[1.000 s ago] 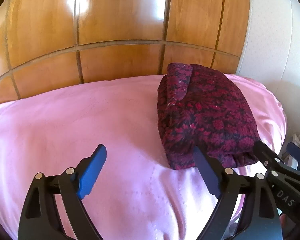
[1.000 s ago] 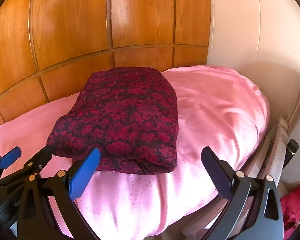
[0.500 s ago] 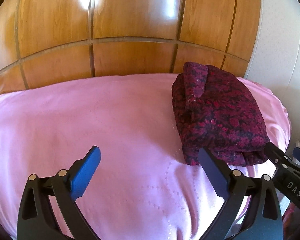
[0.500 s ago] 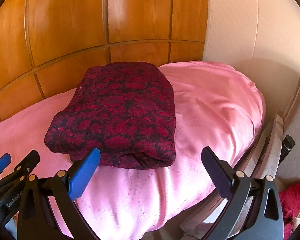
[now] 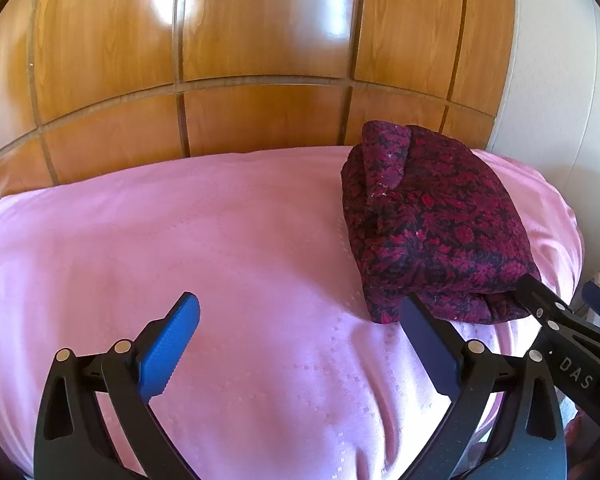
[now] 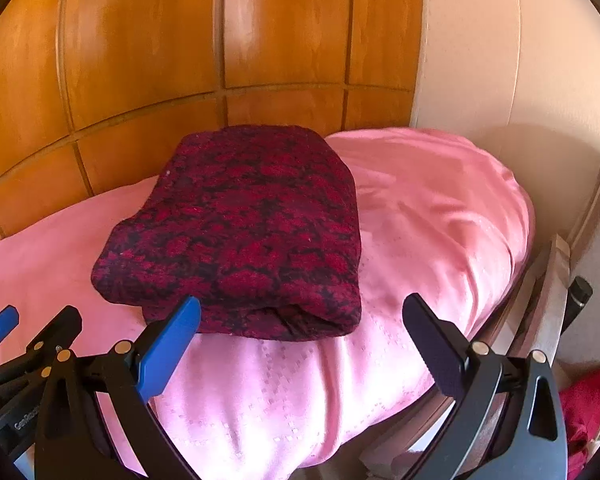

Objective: Fold small clothes

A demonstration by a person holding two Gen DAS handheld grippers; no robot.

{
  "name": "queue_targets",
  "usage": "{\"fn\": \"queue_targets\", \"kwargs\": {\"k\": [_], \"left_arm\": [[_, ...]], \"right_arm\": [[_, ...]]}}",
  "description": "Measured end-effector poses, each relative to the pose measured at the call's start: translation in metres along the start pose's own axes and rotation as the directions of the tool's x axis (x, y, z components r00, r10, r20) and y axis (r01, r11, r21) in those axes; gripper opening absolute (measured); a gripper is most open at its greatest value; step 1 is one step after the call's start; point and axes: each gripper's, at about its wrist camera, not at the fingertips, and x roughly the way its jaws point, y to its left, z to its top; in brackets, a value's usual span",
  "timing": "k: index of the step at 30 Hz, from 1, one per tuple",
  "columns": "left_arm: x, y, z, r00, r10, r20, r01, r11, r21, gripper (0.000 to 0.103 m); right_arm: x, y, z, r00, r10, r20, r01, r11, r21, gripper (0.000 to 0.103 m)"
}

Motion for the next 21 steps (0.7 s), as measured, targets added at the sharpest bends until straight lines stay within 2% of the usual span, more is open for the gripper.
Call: {"fn": "queue_targets", "kwargs": {"k": [11,21], "left_arm": [[-0.0073,0.0009,-0.0031,1.000,-0.020,0.008,0.020,1.000,0.005,0.099],[-0.0084,0.0085,-0.0042,1.000,-0.006,0.005,0.006,1.000,0.007,0.099]], "right_arm": [[0.0016,-0.0066,-0.0006,1.000,0.008,-0.015,-0.007,0.999,0.040,0.101],[0.0010,0.0015,-0.0051,0.999,0.027,-0.020,-0.027,1.000,0.012,0.101]]}}
